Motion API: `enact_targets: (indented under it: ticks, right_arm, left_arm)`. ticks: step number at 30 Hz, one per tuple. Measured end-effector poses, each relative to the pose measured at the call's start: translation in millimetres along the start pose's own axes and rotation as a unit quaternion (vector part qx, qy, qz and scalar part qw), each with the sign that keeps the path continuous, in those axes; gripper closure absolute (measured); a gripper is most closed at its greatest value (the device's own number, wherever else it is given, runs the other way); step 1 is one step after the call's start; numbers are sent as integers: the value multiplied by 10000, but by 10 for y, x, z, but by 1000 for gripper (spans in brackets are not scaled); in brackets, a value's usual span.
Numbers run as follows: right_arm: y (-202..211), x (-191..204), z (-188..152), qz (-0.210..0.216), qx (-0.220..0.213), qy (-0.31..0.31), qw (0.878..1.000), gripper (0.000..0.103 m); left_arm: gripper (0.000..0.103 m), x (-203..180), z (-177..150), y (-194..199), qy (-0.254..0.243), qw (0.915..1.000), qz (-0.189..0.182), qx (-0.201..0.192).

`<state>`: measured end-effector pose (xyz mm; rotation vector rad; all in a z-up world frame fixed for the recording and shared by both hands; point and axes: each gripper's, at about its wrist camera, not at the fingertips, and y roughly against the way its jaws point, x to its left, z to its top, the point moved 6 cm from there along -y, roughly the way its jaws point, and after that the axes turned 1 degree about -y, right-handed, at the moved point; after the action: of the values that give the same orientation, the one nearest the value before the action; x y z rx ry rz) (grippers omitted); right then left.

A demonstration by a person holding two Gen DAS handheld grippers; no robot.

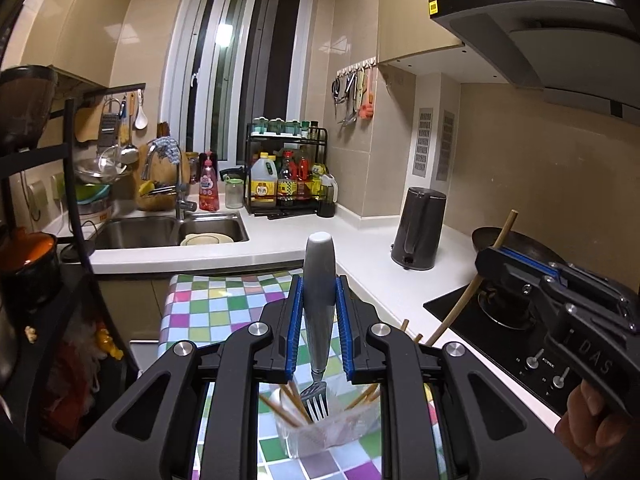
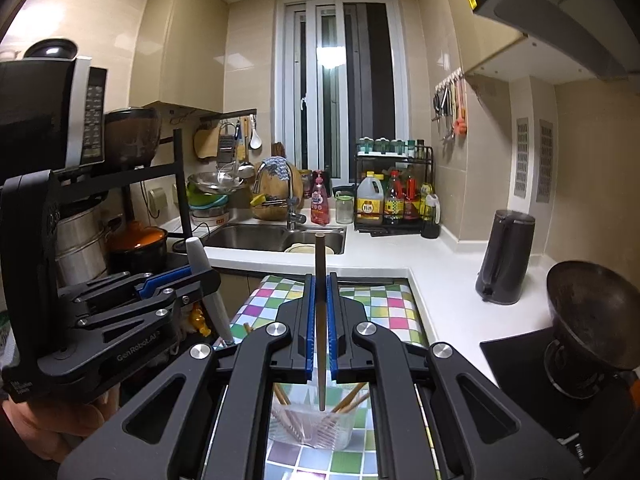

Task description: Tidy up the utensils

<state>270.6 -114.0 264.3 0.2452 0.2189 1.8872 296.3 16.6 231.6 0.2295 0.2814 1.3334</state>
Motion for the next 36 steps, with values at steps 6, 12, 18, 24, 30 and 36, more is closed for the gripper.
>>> enact_targets:
  ticks: [6,12,18,24,30,36]
  right_arm:
    - [-427,-65,-219,-68,277,-63,9996,98]
    - [-647,-121,-460,-109,535,-74,9985,98]
    - [-750,-139,-611,-92,751,-85,9971,97]
    - [-695,-145,-612,-130,797,-74,9967,96]
    - [-409,-150,-508,-133,633,-50,9979,96]
    - [13,-186,-617,-174,389,-192,9989,89]
  left_arm:
    - [86,11,-328,-466,33,9989,-104,450]
    - [86,44,-688,-720,74,9965,-123,818]
    - [85,38,-815,-783,116,9953,-119,951]
    - [84,-21,-773,-680,36,9963,-46,856]
    - [84,-46,-707,-410,52,9969,70,776]
    - [76,-102,-819,-7,87,9976,262,632]
